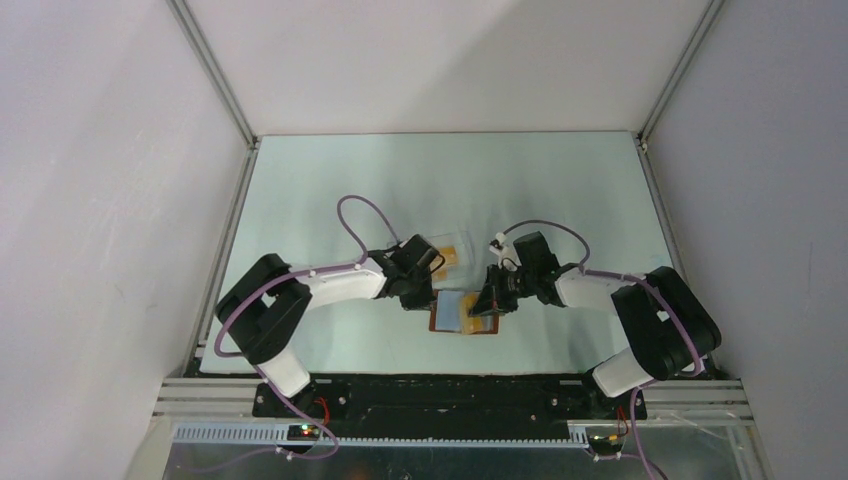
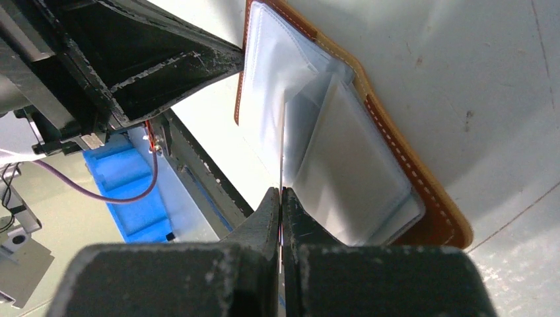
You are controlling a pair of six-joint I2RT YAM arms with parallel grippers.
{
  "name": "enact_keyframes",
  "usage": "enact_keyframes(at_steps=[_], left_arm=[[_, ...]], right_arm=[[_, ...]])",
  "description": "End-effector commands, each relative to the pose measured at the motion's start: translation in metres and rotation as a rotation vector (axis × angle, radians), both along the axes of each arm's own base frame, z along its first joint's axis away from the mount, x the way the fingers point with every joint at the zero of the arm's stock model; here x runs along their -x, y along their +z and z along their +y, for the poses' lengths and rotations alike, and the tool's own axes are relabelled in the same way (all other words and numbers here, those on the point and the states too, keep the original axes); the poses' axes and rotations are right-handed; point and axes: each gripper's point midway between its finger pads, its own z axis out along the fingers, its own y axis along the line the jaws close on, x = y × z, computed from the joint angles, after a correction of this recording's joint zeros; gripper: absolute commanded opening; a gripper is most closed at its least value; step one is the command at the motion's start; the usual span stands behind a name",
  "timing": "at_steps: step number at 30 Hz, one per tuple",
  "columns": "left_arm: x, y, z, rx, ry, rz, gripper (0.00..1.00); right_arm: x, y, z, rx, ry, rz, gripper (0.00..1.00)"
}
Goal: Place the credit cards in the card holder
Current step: Insert the credit card into the card holder.
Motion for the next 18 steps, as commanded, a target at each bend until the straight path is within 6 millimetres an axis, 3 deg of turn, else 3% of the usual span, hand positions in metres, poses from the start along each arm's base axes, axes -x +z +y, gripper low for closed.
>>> enact_keyframes(at_steps=[1,18], left_arm=[[0.005,-0.013,0.007,-0.059,-0.031,0.027,0.00],[0.005,-0.016,0.007,-0.073,-0.037,0.037,0.00]], right_arm=[[-0.011,0.009,0.005,-0.046,0.021,-0.091,0.00],[-0.029,-0.017,0.000,-0.017,-0.072,-0.087,0.00]])
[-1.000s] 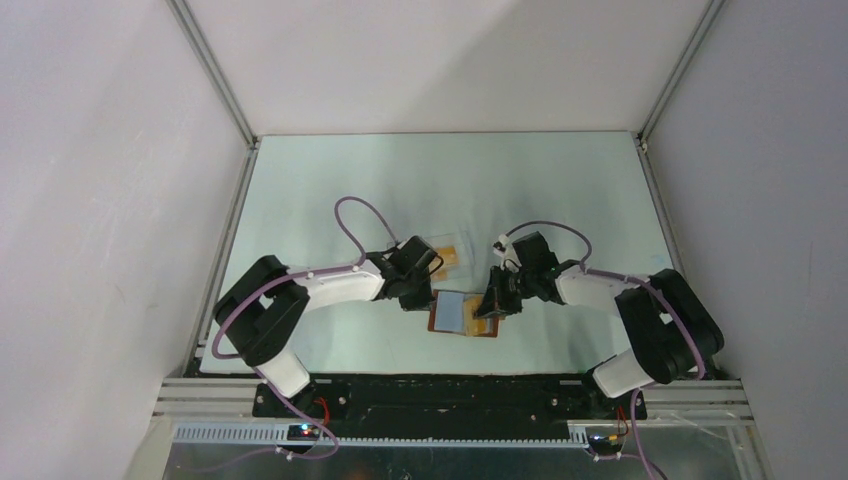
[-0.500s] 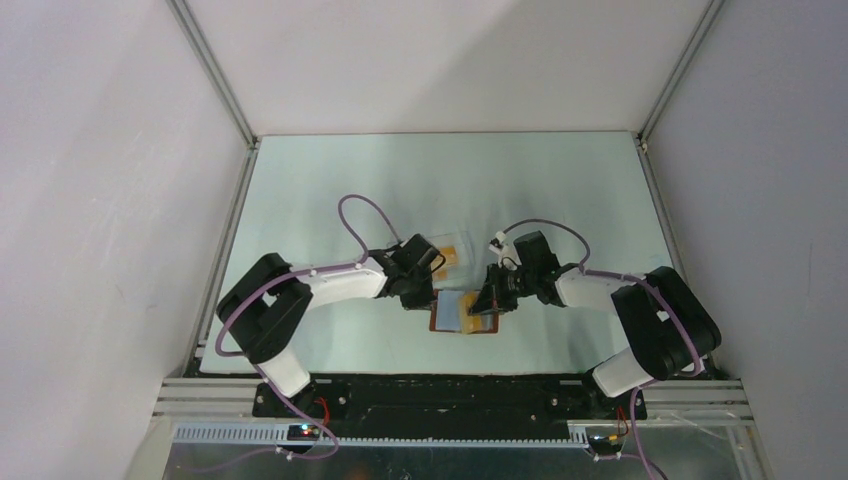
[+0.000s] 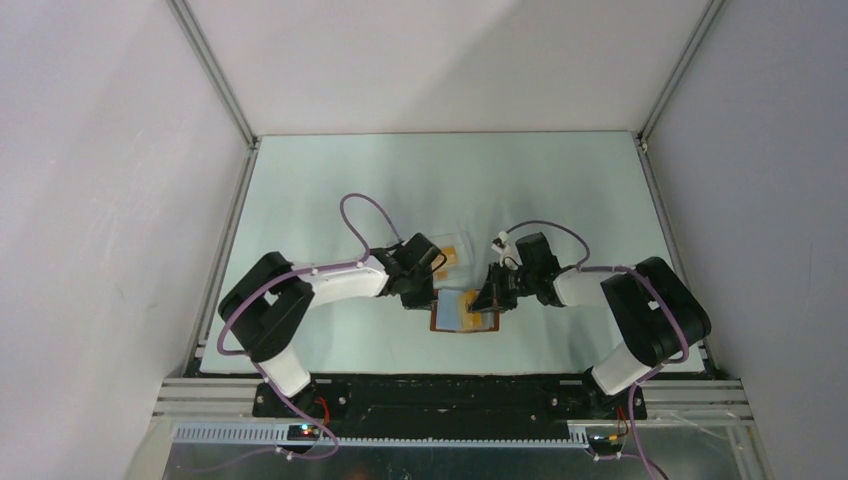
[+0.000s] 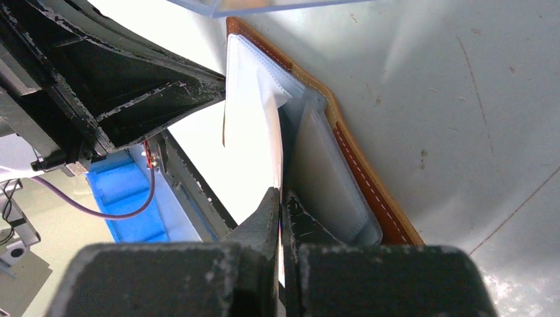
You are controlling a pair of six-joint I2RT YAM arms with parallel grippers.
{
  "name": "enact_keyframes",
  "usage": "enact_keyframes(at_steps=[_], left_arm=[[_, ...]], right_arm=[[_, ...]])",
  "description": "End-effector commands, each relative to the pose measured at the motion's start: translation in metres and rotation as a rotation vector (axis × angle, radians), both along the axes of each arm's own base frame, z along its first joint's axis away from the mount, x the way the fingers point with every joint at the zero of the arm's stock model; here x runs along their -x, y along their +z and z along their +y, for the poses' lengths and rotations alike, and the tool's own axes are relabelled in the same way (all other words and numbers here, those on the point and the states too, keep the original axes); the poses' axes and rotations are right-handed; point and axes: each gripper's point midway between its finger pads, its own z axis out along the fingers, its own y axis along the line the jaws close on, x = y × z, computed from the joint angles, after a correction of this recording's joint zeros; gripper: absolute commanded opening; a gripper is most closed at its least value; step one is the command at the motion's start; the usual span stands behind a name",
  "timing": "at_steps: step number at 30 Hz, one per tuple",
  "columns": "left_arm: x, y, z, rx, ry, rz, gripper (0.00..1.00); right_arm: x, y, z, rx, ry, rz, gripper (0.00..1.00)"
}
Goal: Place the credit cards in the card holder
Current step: Insert the credit card into the card holder.
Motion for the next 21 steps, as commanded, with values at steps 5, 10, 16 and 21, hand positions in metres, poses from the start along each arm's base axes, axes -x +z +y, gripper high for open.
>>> enact_keyframes(at_steps=[5,10,16,21], left_arm=[[0.006,-0.015,0.008,-0.062,-0.021,0.031,0.00],[0.007,-0.015,0.008,-0.063,-0.021,0.033,0.00],[0.007,-0.016,0.008,-0.066,-0.023,0.035,0.00],[0.008,-0.015,0.007,-0.066,-0.026,0.033,0.00]], right_arm=[[-0.013,-0.007,-0.001,0.001,-0.065,-0.052,0.00],[-0.013,-0.009,0.001,0.001,-0.077,-0.056,0.00],[-0.018,-0.008,0.009,-0.026,-0.096,-0.054,0.00],[-0.014,-0.010,0.017,-0.037,-0.092,-0.037,0.00]])
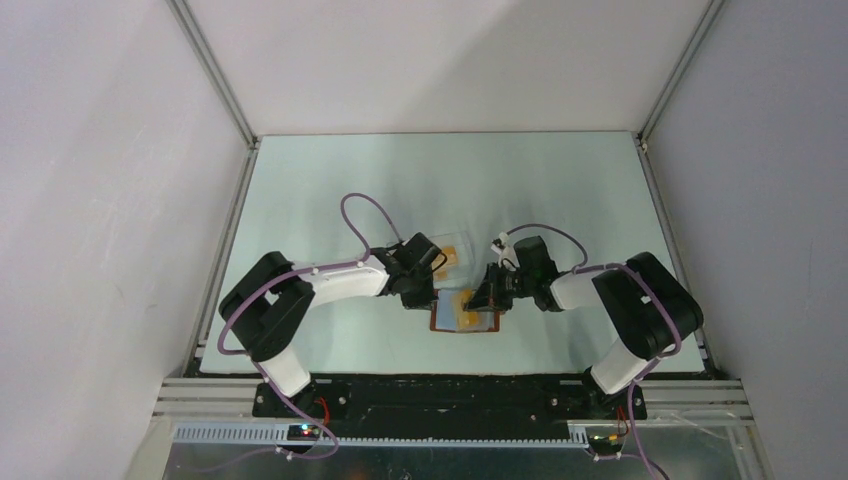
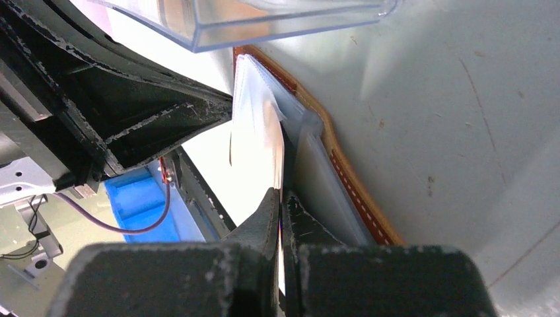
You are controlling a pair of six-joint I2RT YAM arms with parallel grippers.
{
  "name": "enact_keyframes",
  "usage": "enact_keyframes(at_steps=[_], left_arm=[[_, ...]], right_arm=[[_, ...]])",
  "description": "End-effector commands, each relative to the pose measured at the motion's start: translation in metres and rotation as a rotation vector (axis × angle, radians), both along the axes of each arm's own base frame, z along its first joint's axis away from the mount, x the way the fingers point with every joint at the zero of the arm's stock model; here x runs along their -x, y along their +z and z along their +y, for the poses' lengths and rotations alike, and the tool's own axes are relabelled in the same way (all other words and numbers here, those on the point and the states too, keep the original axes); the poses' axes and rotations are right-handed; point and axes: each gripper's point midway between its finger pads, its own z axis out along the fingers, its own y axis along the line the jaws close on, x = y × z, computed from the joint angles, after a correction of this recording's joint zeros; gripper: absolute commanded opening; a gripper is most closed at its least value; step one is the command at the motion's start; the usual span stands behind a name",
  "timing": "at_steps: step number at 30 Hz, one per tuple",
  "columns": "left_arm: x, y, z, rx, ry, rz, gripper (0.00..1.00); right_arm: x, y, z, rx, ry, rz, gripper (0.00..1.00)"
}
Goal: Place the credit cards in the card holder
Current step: Insert the credit card into the card holder.
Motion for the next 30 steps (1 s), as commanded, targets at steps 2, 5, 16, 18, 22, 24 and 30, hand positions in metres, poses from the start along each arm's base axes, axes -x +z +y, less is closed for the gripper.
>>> enact_keyframes(at_steps=[2,5,16,18,22,24,30], left_arm=[[0.008,-0.014,0.007,-0.060,-0.025,0.027,0.00],[0.008,-0.015,0.008,-0.062,-0.023,0.028,0.00],[0.008,-0.014,0.008,-0.060,-0.021,0.025,0.00],[0.008,-0.014,0.008,-0.060,-0.021,0.026,0.00],[0.009,-0.012,0.008,-0.057,-0.018,0.022,0.00],[0.008,-0.011,0.008,-0.054,-0.016,0.020,0.00],[0.010,-0.011,0.009,-0.052,-0.010,0.023,0.00]], right_arm=[[-0.008,-0.007,0.011,0.011,-0.032,-0.044,0.00],[-0.005,-0.009,0.016,0.005,-0.031,-0.030,0.00],[0.003,-0.014,0.025,-0.004,-0.019,0.004,0.00],[0.004,-0.015,0.025,-0.002,-0.017,0.012,0.00],[0.007,-0.021,0.026,0.010,-0.020,0.029,0.00],[0.008,-0.023,0.027,0.010,-0.025,0.042,0.00],[0.006,-0.021,0.025,0.012,-0.062,0.042,0.00]])
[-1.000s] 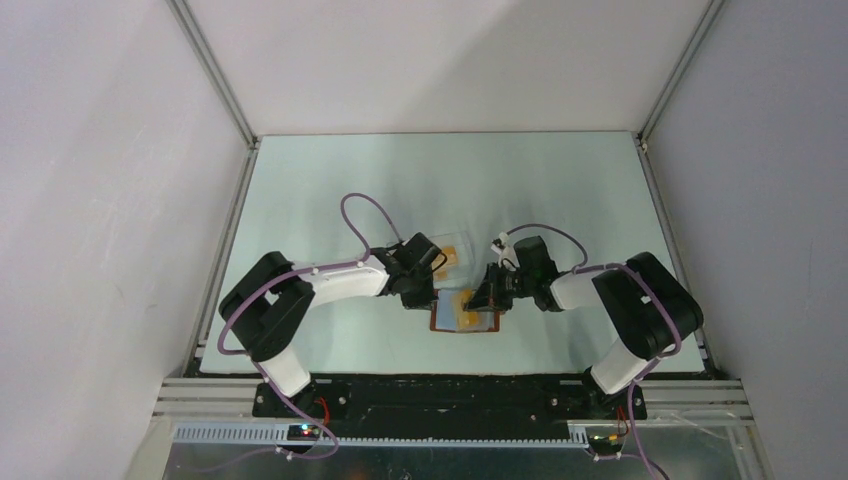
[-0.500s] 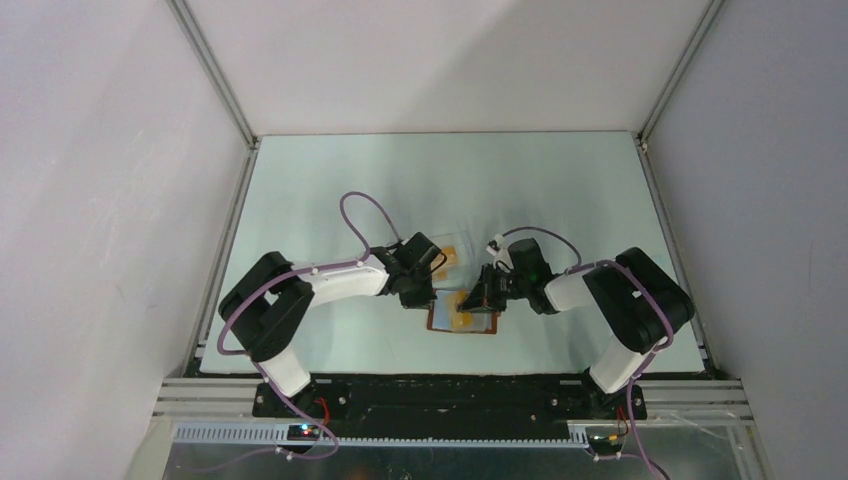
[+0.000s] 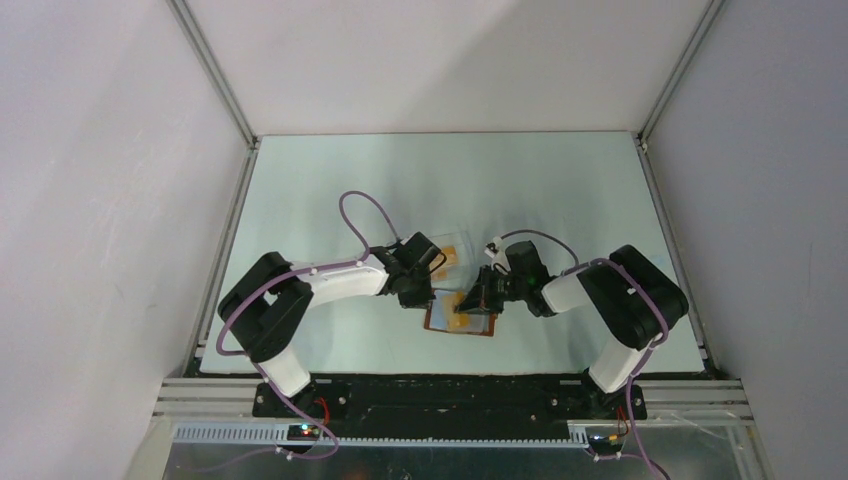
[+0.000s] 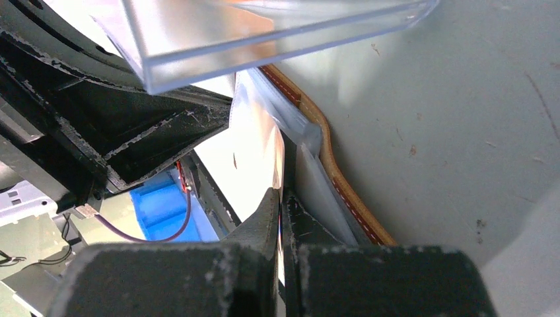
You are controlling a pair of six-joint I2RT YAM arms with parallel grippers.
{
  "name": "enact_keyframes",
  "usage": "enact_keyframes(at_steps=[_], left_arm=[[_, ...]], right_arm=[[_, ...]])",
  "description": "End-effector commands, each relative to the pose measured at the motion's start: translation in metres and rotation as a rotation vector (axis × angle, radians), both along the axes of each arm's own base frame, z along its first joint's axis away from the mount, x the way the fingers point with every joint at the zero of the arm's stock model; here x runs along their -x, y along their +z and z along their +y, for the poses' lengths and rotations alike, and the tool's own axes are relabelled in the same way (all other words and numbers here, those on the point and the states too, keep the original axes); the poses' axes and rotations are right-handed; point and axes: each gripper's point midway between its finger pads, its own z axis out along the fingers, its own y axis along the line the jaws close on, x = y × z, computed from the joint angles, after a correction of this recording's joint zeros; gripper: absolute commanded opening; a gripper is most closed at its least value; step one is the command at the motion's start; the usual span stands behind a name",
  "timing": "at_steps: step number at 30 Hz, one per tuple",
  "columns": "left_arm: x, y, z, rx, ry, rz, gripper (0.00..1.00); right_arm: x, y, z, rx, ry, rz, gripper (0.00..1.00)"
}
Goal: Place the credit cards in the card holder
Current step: Insert the credit card into the card holder.
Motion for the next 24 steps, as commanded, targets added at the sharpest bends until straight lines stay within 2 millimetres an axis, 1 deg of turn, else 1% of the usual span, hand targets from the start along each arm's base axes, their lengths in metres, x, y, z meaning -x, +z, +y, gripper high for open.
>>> enact_keyframes(at_steps=[1,9,15,19,24], left_arm=[[0.012,-0.012,0.001,-0.014,-0.016,0.035,0.00],[0.013,-0.016,0.001,-0.019,-0.015,0.048,0.00],[0.013,-0.017,0.001,-0.024,-0.014,0.049,0.00],[0.013,-0.017,0.001,-0.024,-0.014,0.050,0.00],[0.012,-0.018,0.000,-0.024,-0.016,0.053,0.00]], right_arm=[[0.001,-0.012,0.001,0.064,-0.035,-0.030,0.00],[-0.006,-0.003,-0.017,0.170,-0.082,-0.128,0.00],[-0.009,-0.006,-0.020,0.194,-0.091,-0.145,0.00],[-0.008,-0.009,-0.027,0.209,-0.102,-0.140,0.00],[-0.009,-0.005,-0.028,0.192,-0.118,-0.149,0.00]])
